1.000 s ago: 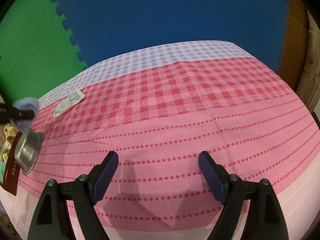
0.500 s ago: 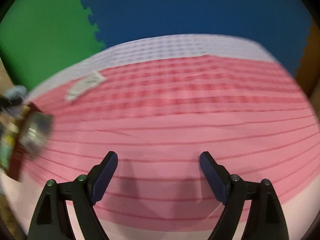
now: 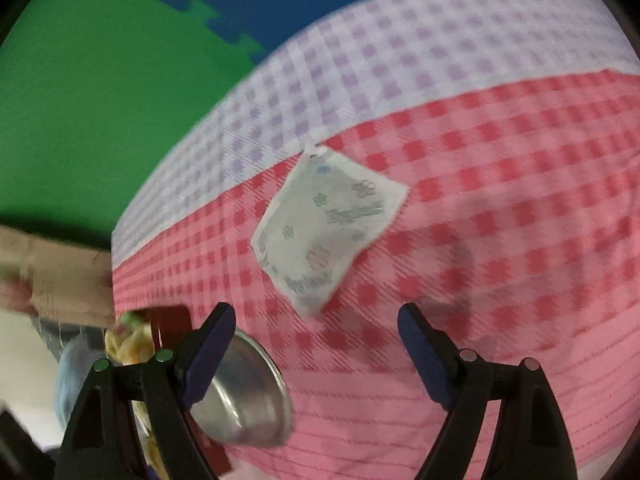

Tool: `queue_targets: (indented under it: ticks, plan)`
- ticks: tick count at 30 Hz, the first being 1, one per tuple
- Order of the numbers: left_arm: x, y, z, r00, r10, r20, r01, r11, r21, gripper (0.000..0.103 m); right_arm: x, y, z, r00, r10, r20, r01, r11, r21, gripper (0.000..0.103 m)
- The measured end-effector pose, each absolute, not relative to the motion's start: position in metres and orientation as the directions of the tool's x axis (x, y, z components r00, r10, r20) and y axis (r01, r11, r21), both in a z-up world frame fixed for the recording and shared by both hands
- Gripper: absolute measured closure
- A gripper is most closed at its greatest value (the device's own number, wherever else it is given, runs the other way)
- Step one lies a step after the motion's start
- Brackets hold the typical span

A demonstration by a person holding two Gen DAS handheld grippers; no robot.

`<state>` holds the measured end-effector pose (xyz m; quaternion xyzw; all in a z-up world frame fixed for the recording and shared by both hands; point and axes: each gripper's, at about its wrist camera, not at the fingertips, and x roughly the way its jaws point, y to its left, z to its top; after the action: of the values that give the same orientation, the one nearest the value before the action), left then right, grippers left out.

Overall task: Organize soft objects
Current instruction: 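Carry the light-blue towel to the tray while the right tool grasps the wet-wipe packet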

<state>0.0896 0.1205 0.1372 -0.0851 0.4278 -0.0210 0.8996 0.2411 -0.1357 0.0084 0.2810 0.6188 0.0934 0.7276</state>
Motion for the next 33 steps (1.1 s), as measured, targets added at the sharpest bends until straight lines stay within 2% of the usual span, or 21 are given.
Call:
queue_targets:
  ticks: [11, 18, 19, 21, 22, 23, 26, 33]
  plan:
    - [0.071, 0.161, 0.131, 0.622, -0.170, -0.765, -0.022, 0.972, -0.233, 0.080, 0.291, -0.092, -0.004, 0.160, 0.319, -0.934, 0.363, 0.861, 0.356, 0.016]
    - [0.058, 0.188, 0.125, 0.621, -0.184, -0.762, -0.061, 0.958, -0.281, 0.080, 0.304, -0.040, -0.001, 0.180, 0.107, -0.978, 0.253, 0.956, 0.151, 0.016]
    - [0.056, 0.192, 0.126, 0.624, -0.180, -0.760, -0.068, 0.957, -0.282, 0.080, 0.304, -0.034, -0.001, 0.196, 0.093, -0.976, 0.231, 0.963, 0.138, 0.018]
    - [0.051, 0.199, 0.126, 0.629, -0.174, -0.758, -0.078, 0.955, -0.285, 0.080, 0.300, -0.027, 0.001, 0.233, 0.087, -0.969, 0.208, 0.968, 0.137, 0.037]
    - [0.048, 0.203, 0.126, 0.629, -0.171, -0.758, -0.086, 0.954, -0.287, 0.080, 0.298, -0.028, 0.004, 0.255, 0.089, -0.963, 0.196, 0.970, 0.142, 0.073]
    - [0.045, 0.206, 0.126, 0.629, -0.168, -0.759, -0.096, 0.952, -0.290, 0.080, 0.293, -0.033, 0.008, 0.270, 0.078, -0.960, 0.186, 0.974, 0.132, 0.090]
    - [0.036, 0.219, 0.122, 0.623, -0.172, -0.764, -0.125, 0.941, -0.313, 0.080, 0.288, -0.048, 0.007, 0.287, 0.200, -0.937, 0.183, 0.948, 0.259, 0.091]
    - [0.008, 0.237, 0.118, 0.615, -0.136, -0.777, -0.188, 0.931, -0.312, 0.079, 0.241, -0.070, 0.011, 0.336, 0.367, -0.867, 0.143, 0.890, 0.432, 0.091]
